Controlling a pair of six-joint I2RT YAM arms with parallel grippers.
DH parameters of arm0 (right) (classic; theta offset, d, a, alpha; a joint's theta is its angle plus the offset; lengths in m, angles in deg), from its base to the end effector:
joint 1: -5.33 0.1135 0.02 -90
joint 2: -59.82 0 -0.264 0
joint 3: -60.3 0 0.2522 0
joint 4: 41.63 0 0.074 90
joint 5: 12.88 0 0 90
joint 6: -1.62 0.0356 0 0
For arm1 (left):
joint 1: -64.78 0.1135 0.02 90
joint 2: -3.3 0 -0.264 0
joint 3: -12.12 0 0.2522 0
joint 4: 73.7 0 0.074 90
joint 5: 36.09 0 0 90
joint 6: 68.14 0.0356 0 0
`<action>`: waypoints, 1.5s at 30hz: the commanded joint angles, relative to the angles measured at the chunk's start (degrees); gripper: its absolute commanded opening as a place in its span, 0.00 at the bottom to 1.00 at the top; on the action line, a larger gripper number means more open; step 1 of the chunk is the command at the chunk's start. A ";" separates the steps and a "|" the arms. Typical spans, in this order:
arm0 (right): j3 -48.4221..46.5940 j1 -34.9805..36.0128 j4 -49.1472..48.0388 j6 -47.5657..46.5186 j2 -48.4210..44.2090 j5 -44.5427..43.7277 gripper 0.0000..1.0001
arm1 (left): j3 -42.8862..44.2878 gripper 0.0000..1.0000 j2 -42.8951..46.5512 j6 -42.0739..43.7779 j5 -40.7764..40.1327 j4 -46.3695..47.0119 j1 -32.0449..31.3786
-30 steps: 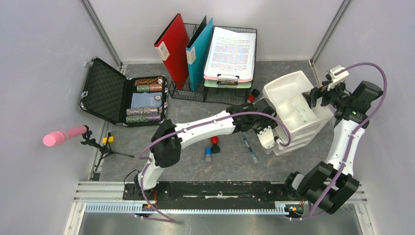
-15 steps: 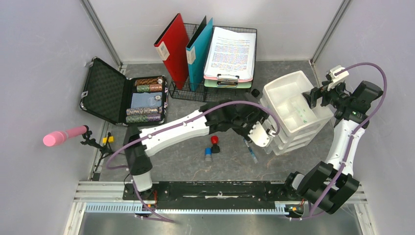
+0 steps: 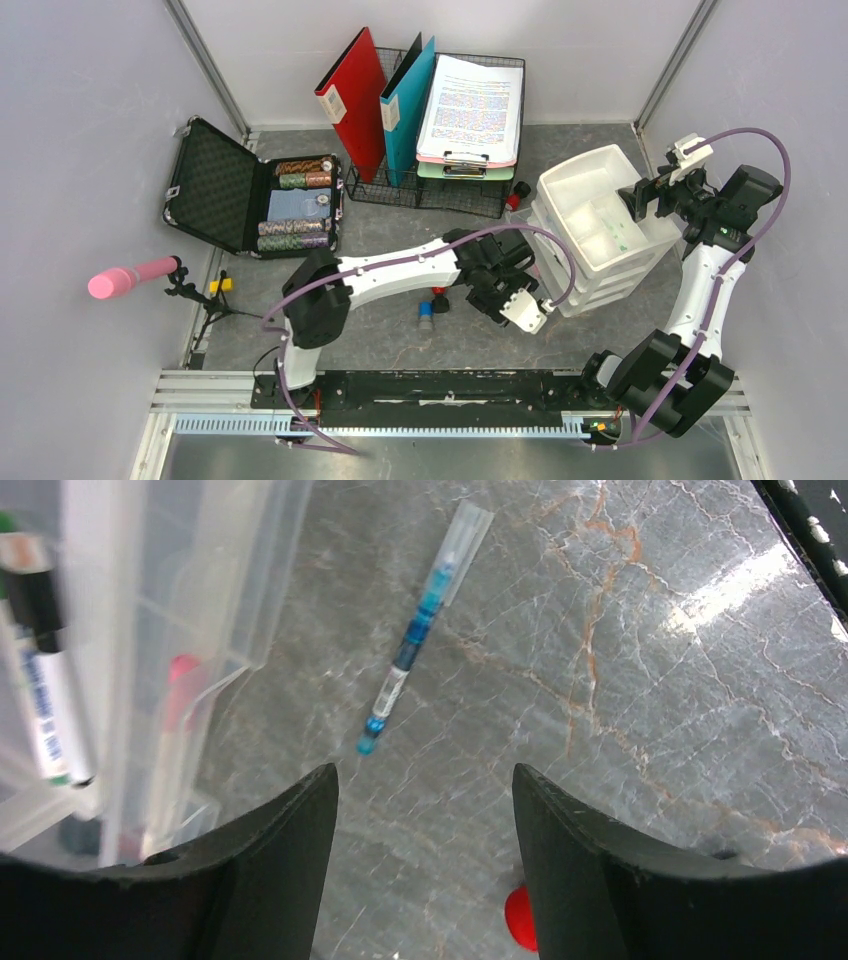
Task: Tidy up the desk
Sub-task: Place the stationery in the drawer, then pick up the stationery from the center of the board.
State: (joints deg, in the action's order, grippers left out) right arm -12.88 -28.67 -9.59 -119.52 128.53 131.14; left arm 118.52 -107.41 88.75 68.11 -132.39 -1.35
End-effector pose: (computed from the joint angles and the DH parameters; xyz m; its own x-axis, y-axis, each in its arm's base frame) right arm 0.2314 -0.1213 0.3352 -0.1908 -0.2378 -0.9524 -0.4262 0.8940 -0.1378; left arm 0.1596 -0.3822 0.2448 0.7153 0.5870 -0.3792 0.6973 -0.6354 0.3318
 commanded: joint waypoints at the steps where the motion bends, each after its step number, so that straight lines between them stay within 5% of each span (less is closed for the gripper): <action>1: 6.97 1.74 17.05 -7.78 5.88 -4.01 0.98 | 3.17 0.69 -4.19 1.02 3.16 -0.05 -0.22; 29: 6.84 1.76 17.14 -8.24 7.77 -4.54 0.98 | 10.96 0.56 -18.00 15.71 -1.52 -3.71 -2.09; 45: 6.77 1.79 17.22 -8.24 7.95 -4.54 0.98 | 18.37 0.39 -26.02 22.09 -10.87 -20.31 -4.44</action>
State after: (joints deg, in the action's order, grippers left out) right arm -13.54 -28.85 -8.95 -119.45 129.68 132.47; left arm 136.66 -129.77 108.27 60.81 -146.31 -5.13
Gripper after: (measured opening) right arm 0.976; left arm 0.415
